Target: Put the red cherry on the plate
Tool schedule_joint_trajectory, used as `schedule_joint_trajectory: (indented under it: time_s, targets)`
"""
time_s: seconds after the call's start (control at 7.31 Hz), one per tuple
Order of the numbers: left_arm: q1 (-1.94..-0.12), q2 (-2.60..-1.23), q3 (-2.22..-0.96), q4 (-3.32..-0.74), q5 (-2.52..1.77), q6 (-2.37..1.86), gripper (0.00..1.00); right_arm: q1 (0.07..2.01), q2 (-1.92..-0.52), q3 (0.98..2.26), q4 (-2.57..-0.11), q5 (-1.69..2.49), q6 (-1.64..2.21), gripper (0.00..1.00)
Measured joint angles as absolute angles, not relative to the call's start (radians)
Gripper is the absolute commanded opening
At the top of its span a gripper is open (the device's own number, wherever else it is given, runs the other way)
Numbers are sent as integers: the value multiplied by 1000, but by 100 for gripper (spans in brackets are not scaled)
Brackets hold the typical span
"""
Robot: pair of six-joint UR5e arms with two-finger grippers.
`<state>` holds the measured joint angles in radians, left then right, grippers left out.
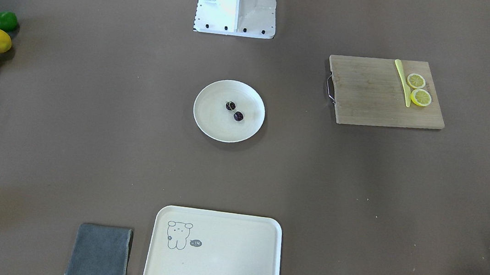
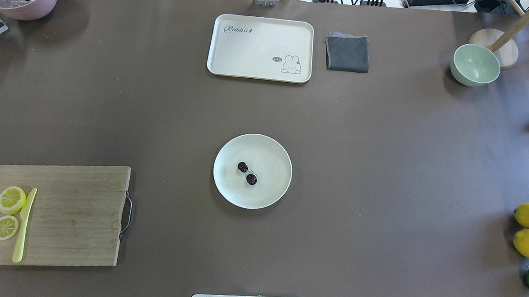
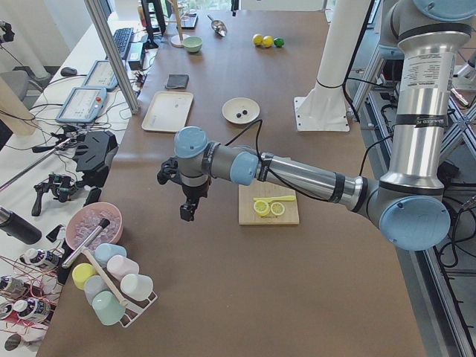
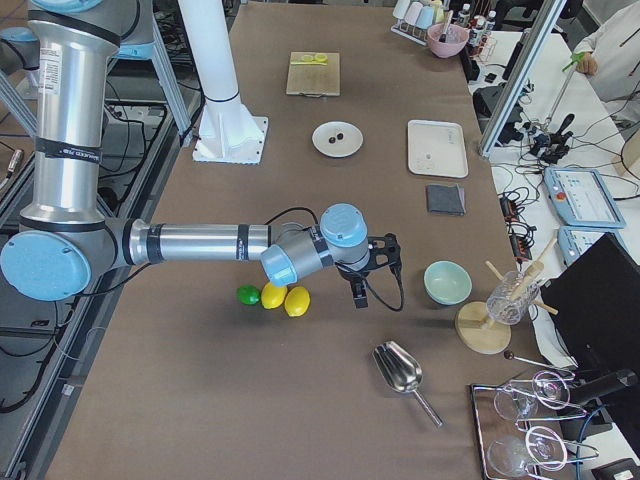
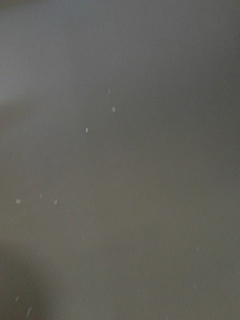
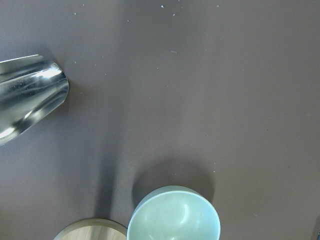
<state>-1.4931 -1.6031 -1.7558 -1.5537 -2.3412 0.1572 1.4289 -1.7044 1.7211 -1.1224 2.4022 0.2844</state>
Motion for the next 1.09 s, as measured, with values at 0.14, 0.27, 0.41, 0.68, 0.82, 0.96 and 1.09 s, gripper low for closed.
schedule_joint_trajectory:
  time_s: [0.14, 0.27, 0.41, 0.68, 0.82, 0.96, 1.09]
  targets:
    - [-1535, -1596, -1736, -1536, -2361, 212, 98, 1428, -1700, 1723, -1129, 2402, 278, 100]
    - [-1556, -1585, -1727, -1528, -2394, 233, 98, 1427, -1696, 1725, -1131, 2402, 275, 100]
    - [-1564, -1580, -1720, -1526, -2420, 231, 98, 1427, -1695, 1726, -1131, 2402, 274, 100]
    - [-1563, -1584, -1713, -1527, -2433, 193, 98, 1427, -1695, 1726, -1131, 2402, 273, 100]
    - [-1560, -1581, -1713, -1532, -2435, 187, 98, 1426, -1695, 1724, -1131, 2401, 273, 100]
    - [-1559, -1577, -1713, -1533, -2439, 183, 98, 1425, -1697, 1727, -1131, 2400, 273, 100]
    - [-1555, -1576, -1711, -1532, -2442, 179, 98, 1426, -1702, 1737, -1131, 2402, 273, 100]
